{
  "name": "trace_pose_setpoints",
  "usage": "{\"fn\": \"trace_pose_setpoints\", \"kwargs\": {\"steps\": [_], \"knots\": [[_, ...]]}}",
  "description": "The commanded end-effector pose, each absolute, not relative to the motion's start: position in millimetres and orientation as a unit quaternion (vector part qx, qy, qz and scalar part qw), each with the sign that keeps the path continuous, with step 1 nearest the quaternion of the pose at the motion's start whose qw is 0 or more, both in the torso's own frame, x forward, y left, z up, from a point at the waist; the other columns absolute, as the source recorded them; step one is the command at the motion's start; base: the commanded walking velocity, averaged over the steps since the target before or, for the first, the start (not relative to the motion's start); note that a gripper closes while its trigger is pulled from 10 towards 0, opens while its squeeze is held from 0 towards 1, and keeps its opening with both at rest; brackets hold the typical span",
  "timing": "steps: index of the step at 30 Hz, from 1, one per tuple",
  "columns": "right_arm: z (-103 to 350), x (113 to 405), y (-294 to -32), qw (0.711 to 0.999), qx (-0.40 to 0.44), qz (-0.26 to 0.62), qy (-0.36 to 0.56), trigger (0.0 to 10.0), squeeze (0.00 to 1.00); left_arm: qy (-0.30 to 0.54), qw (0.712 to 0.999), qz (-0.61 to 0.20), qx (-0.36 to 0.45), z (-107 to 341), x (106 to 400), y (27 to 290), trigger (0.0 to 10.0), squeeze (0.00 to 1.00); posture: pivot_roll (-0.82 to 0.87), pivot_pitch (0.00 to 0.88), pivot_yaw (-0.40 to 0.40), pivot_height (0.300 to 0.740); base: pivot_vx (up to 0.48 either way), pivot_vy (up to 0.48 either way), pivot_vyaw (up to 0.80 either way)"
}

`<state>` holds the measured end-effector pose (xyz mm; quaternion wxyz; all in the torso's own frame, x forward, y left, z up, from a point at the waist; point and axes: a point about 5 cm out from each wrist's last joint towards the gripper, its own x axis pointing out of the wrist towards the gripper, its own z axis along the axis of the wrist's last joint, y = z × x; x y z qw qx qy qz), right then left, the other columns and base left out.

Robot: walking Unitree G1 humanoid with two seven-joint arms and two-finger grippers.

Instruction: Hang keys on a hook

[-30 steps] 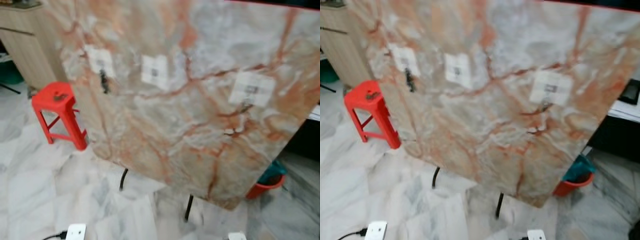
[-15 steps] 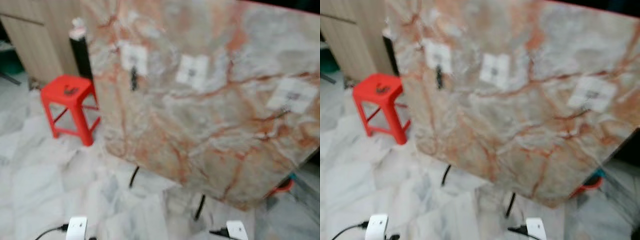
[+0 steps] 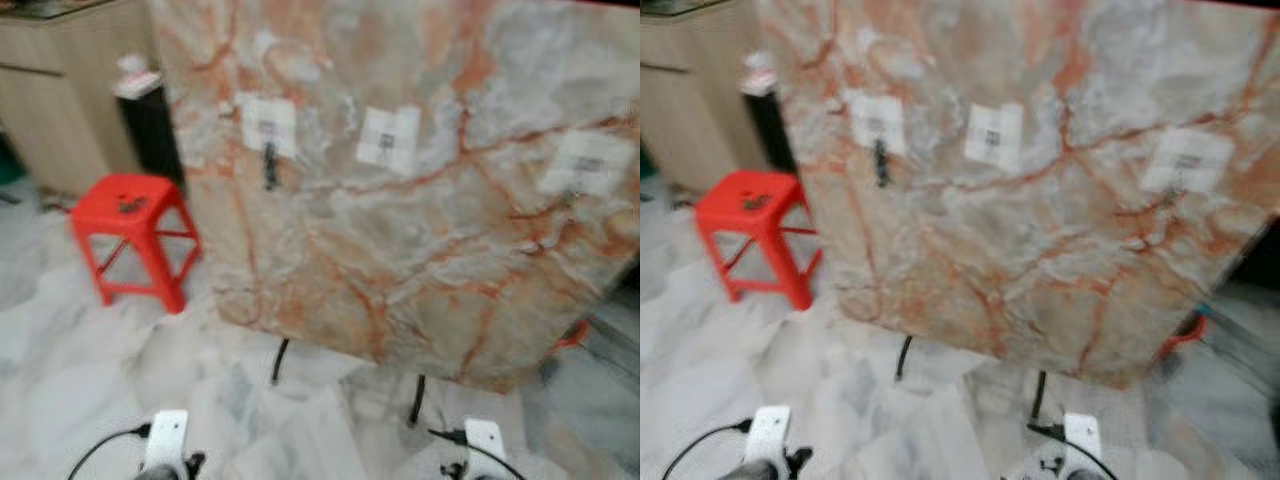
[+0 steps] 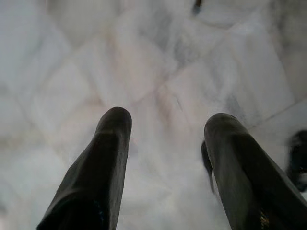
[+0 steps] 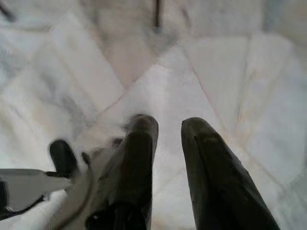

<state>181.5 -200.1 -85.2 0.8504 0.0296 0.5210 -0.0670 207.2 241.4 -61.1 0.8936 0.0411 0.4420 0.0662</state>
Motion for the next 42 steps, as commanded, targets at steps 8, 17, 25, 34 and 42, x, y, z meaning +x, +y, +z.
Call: {"fn": "trace_pose_setpoints", "kwargs": {"steps": [8,17,25,34,42], "knots": [[-82.7,186.7,-200.7,0.85,0.034,-0.077,0.52,10.0,0.0,0.432,0.898,0.077,0.028,-57.5,212.7,242.7,10.0,0.0,-0.03,0.0,-0.073,0.74,0.0,0.349,0.0],[-82.9,187.3,-197.7,0.851,0.045,-0.076,0.517,10.0,0.0,0.446,0.891,0.076,0.037,-57.1,211.4,247.9,10.0,0.0,-0.05,0.0,-0.033,0.74,0.0,0.36,0.0],[-79.8,192.4,-201.1,0.855,0.044,-0.081,0.51,10.0,0.0,0.437,0.896,0.075,0.028,-55.2,218.4,240.6,10.0,0.0,-0.08,0.0,-0.041,0.74,0.0,0.358,0.0],[-79.4,192.6,-203.3,0.856,0.04,-0.078,0.51,10.0,0.0,0.438,0.896,0.07,0.028,-55.8,218.9,237.3,10.0,0.0,-0.06,0.0,-0.053,0.74,0.0,0.359,0.0],[-81.5,188.2,-203.5,0.854,0.042,-0.074,0.513,10.0,0.0,0.443,0.893,0.074,0.029,-58.9,213.2,238.6,10.0,0.0,-0.03,0.0,-0.056,0.74,0.0,0.358,0.0]]}}
